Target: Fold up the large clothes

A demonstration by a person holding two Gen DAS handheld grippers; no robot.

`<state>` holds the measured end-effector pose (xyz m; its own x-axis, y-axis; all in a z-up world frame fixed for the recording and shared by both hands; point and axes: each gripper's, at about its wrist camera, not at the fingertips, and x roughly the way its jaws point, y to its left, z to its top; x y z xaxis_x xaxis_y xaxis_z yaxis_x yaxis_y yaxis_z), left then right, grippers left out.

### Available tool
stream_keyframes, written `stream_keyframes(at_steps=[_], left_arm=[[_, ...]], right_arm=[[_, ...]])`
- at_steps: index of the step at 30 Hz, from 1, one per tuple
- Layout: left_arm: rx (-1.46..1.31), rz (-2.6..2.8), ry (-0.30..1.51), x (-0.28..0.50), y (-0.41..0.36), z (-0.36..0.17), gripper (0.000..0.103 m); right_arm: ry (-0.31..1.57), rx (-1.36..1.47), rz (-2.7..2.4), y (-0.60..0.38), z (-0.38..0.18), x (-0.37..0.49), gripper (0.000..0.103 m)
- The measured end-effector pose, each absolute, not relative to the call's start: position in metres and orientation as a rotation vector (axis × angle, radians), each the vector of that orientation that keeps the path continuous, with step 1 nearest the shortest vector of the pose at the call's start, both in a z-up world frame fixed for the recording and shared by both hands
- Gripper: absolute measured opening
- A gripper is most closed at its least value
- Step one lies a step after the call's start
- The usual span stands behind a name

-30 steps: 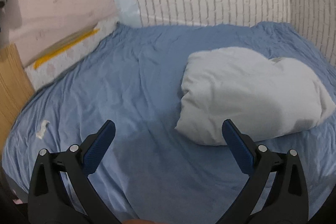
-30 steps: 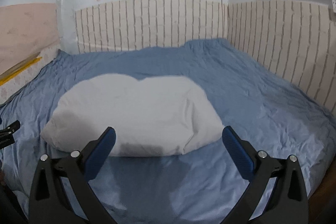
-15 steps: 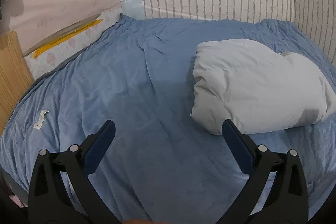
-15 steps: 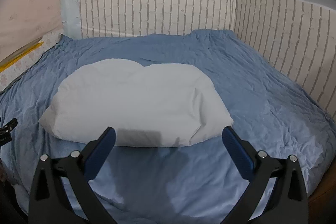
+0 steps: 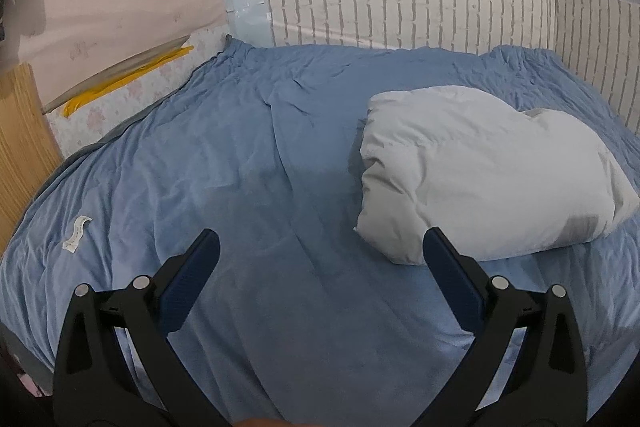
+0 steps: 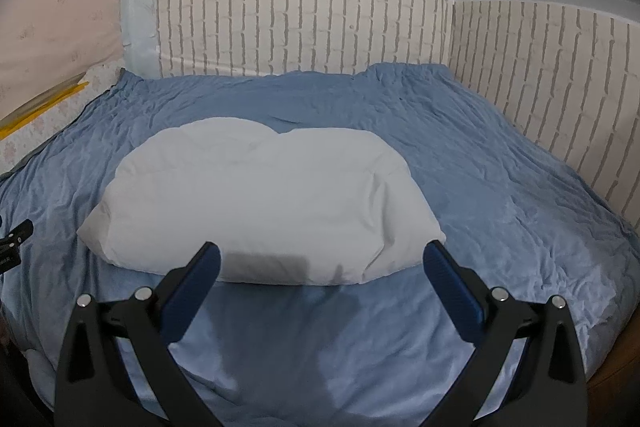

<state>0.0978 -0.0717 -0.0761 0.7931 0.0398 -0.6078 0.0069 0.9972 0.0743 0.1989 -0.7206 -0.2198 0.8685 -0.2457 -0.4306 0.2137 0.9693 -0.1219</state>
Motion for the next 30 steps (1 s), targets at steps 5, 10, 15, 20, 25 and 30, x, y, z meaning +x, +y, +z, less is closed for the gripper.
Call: stream_keyframes(at_steps=[5, 10, 15, 20, 25, 30], left_arm=[[0.065, 0.014, 0.639, 0.096, -0.07, -0.073, 0.1], [0.073, 0.008, 0.621, 0.092, -0.072, -0.07, 0.1], [0.053, 0.008, 0.611, 0.091, -0.07, -0.067, 0.1], [0.055, 0.01, 0.607, 0.088, -0.07, -0.065, 0.1], [0.056, 0.01, 0.603, 0.086, -0.069, -0.064, 0.1], [0.056, 0.009, 0.598, 0.086, -0.067, -0.062, 0.1]], right_arm=[[0.458, -0.066, -0.243, -0.72, -0.22, 0.198, 0.101], [0.452, -0.064, -0.246, -0.717, -0.22, 0.195, 0.101], [0.454, -0.064, -0.247, -0.716, -0.22, 0.195, 0.101], [0.453, -0.062, -0.25, -0.715, -0.219, 0.195, 0.101], [0.452, -0.062, -0.251, -0.716, -0.218, 0.195, 0.101], [0.453, -0.061, -0.252, -0.715, -0.218, 0.195, 0.101]])
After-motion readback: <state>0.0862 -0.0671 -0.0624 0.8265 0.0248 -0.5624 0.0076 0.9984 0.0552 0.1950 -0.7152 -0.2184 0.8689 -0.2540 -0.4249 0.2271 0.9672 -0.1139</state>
